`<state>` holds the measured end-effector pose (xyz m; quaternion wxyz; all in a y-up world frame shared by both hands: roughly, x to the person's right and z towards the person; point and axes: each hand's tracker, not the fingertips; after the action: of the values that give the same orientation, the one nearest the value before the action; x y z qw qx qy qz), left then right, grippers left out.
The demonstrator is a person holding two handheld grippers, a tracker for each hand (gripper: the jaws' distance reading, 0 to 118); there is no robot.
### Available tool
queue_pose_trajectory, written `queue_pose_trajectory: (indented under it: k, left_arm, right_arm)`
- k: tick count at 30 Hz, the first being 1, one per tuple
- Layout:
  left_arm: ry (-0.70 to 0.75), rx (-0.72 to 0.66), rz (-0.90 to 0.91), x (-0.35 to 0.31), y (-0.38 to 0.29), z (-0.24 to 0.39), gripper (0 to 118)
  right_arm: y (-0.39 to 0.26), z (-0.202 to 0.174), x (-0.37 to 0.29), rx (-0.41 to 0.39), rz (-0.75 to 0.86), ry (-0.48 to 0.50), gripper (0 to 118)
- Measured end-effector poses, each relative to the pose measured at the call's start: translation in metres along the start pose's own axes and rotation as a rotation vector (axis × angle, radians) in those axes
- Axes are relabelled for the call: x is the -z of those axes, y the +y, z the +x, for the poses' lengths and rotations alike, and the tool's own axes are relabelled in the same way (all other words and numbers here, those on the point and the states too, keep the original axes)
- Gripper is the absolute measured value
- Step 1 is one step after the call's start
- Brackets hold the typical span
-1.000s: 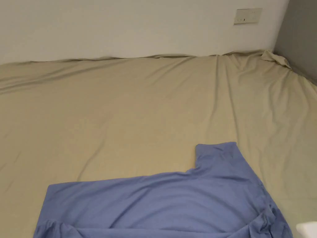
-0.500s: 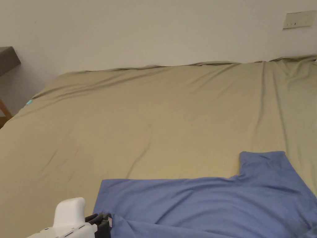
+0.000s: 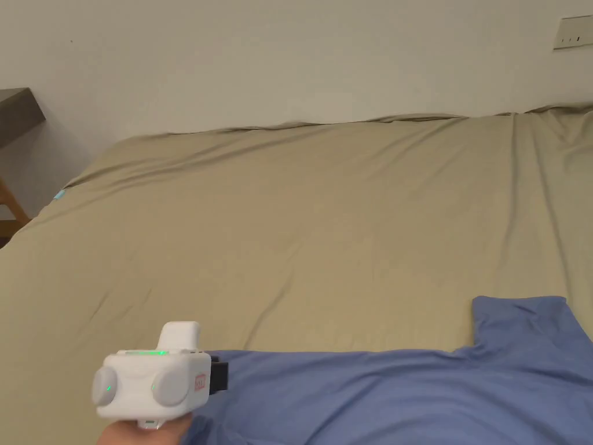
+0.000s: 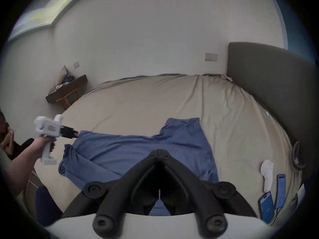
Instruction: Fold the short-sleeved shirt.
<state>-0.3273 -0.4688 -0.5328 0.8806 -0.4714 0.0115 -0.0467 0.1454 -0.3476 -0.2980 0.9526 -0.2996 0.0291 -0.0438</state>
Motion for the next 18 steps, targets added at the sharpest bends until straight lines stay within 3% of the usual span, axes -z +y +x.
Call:
queue_pose_trajectory:
  k: [2,3,10,11,13,14,15,18]
  left_arm:
    - [0.063,0.018,-0.120,0.035,0.004,-0.004,116]
    - [0.071,-0.003,-0.053,0.045,0.005,-0.002,116]
    - [0.079,0.011,-0.068,0.054,0.009,-0.002,118]
    - [0.047,0.016,-0.057,0.049,0.010,-0.002,110]
    - [-0.033,-0.038,-0.004,0.038,0.013,-0.001,39]
    - [0.034,0.033,0.015,0.033,0.014,0.005,0]
    - [0.053,0.069,0.043,0.023,0.015,0.010,0]
    - [-0.013,0.008,0.075,-0.001,0.016,0.003,0]
  right_arm:
    - [-0.006,0.001,0.007,0.024,-0.028,0.012,2]
    - [-0.008,0.002,0.010,0.032,-0.042,0.015,2]
    - [-0.016,0.007,0.033,0.041,-0.112,0.010,2]
    - [-0.017,0.008,0.035,0.046,-0.118,0.011,2]
    - [-0.018,0.011,0.042,0.055,-0.131,0.015,2]
    - [-0.017,0.013,0.047,0.058,-0.137,0.020,2]
    - [-0.017,0.017,0.053,0.058,-0.142,0.023,2]
    - [-0.005,0.040,0.081,0.039,-0.166,-0.006,2]
